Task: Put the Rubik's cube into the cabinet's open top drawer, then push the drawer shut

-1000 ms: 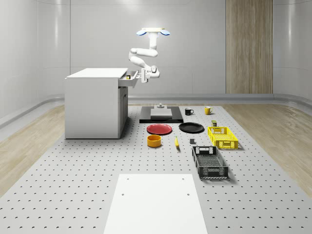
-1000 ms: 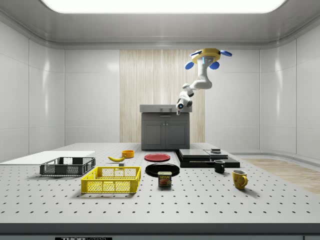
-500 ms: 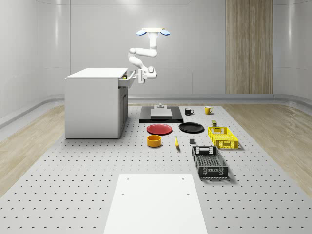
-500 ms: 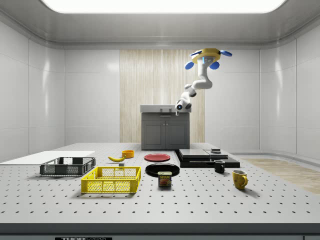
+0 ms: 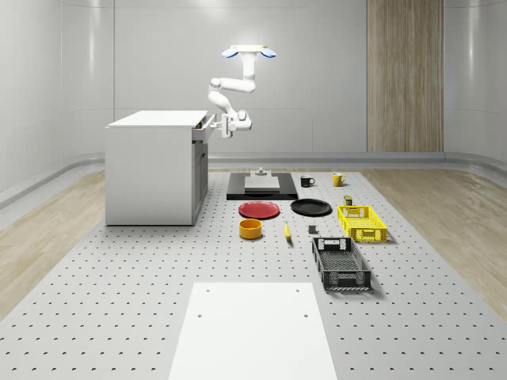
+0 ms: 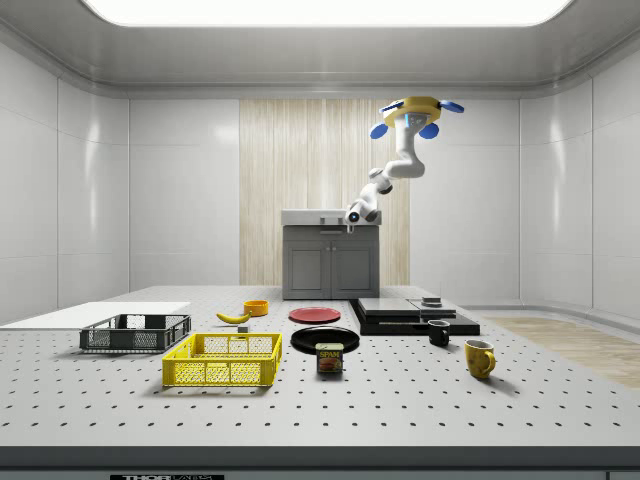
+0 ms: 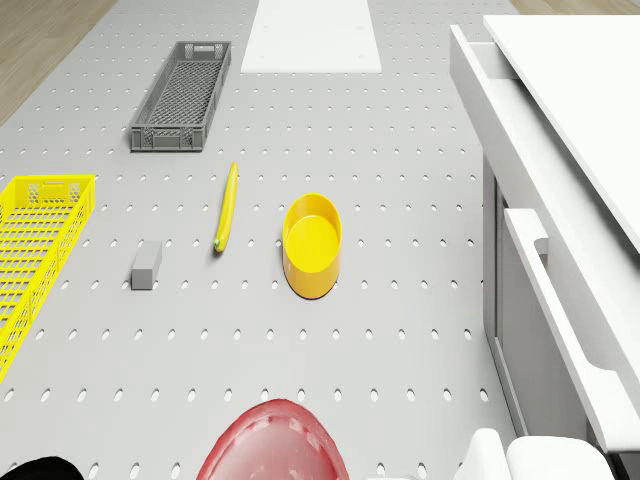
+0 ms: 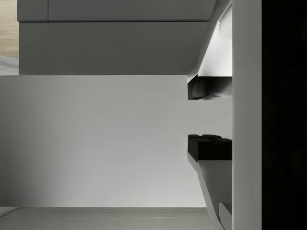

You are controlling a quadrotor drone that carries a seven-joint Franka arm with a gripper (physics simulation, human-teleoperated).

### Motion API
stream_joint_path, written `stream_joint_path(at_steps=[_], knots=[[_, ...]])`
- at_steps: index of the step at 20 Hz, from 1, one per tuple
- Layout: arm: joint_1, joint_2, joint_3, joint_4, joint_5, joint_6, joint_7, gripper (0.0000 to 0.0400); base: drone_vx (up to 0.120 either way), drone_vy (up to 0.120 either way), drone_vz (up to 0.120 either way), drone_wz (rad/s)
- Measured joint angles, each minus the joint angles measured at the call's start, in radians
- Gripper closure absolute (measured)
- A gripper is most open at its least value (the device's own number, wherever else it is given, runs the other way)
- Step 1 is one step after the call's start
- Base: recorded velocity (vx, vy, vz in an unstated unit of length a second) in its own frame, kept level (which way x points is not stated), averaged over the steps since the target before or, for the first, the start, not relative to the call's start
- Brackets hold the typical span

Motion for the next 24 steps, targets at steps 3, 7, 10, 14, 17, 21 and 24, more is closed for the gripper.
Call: stream_joint_path(at_steps=[3,7,10,14,17,21,24], knots=[[-0.007,-0.001,-0.004,0.031,-0.002,0.027,-0.004,0.0295,0.0,0.0,0.0,0.0],[-0.017,0.0,-0.014,0.078,-0.004,0.067,-0.006,0.0295,0.0,0.0,0.0,0.0],[-0.021,0.0,-0.019,0.099,-0.006,0.086,-0.006,0.0295,0.0,-0.013,0.0,0.0],[-0.024,-0.001,-0.024,0.115,-0.006,0.101,-0.004,0.0295,0.0,-0.09,0.0,0.0],[-0.027,-0.002,-0.027,0.121,-0.004,0.108,-0.002,0.0295,0.0,-0.067,0.0,0.0],[-0.028,-0.002,-0.03,0.127,-0.003,0.113,-0.004,0.0295,0.0,-0.12,0.0,0.0],[-0.028,-0.001,-0.027,0.13,-0.005,0.114,-0.012,0.0295,0.0,-0.04,0.0,0.0]])
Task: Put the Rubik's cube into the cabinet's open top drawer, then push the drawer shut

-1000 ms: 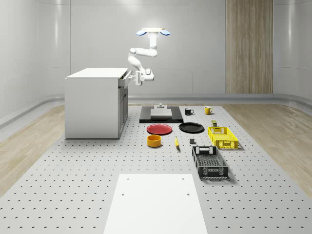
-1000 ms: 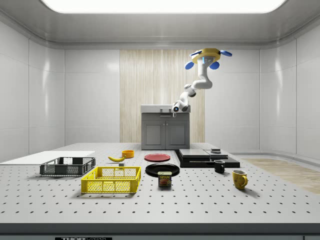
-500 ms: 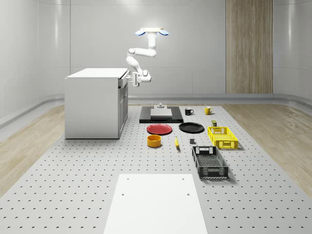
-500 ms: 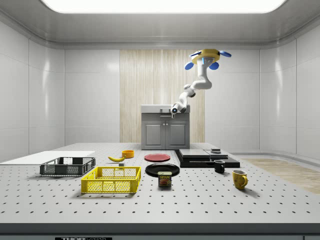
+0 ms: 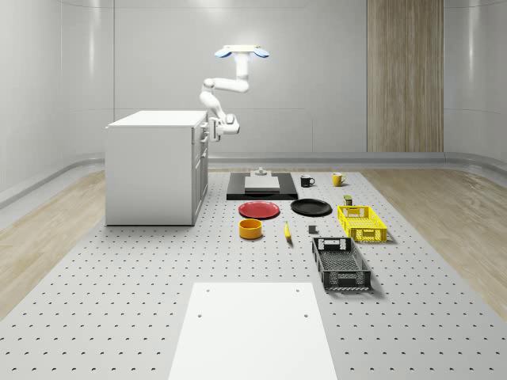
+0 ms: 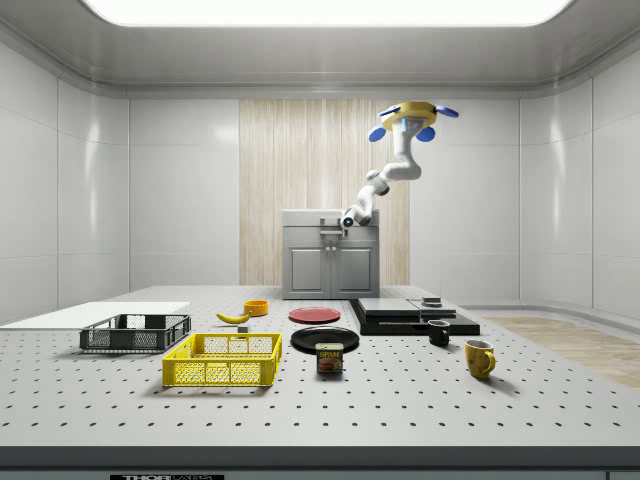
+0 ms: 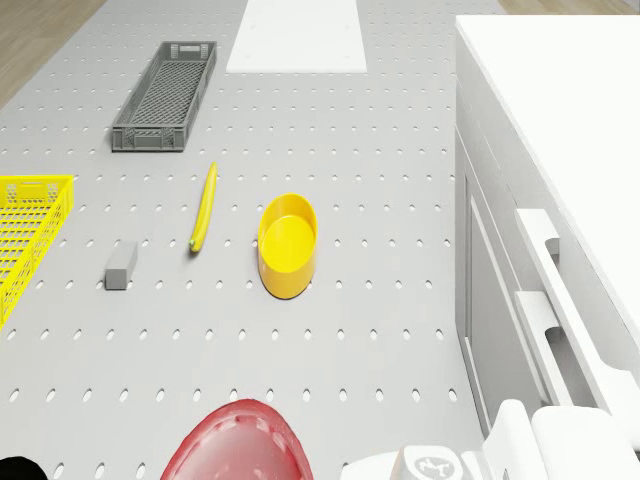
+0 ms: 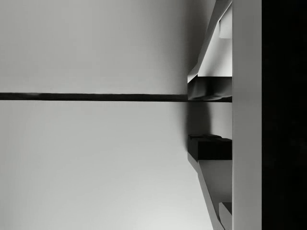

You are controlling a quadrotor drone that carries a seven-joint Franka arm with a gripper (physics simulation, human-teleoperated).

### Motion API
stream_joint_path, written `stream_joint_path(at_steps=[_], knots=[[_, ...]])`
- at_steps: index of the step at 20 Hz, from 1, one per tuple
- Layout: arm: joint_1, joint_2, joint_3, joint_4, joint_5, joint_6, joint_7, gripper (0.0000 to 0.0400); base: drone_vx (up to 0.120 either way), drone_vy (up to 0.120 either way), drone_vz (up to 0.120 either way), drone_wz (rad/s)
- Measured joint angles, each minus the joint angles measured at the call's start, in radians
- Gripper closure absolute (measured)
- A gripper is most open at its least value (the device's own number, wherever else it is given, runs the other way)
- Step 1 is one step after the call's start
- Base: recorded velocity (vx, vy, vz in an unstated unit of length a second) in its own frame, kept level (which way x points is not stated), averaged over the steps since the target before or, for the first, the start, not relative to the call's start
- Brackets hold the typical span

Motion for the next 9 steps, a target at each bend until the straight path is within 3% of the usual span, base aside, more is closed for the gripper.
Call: stream_joint_path(at_steps=[5,9], knots=[[0.001,0.0,0.001,0.0,-0.001,0.001,0.003,0.0295,0.0,0.12,0.0,0.0],[0.001,0.0,0.0,0.0,-0.001,0.001,0.005,0.0295,0.0,0.01,0.0,0.0]])
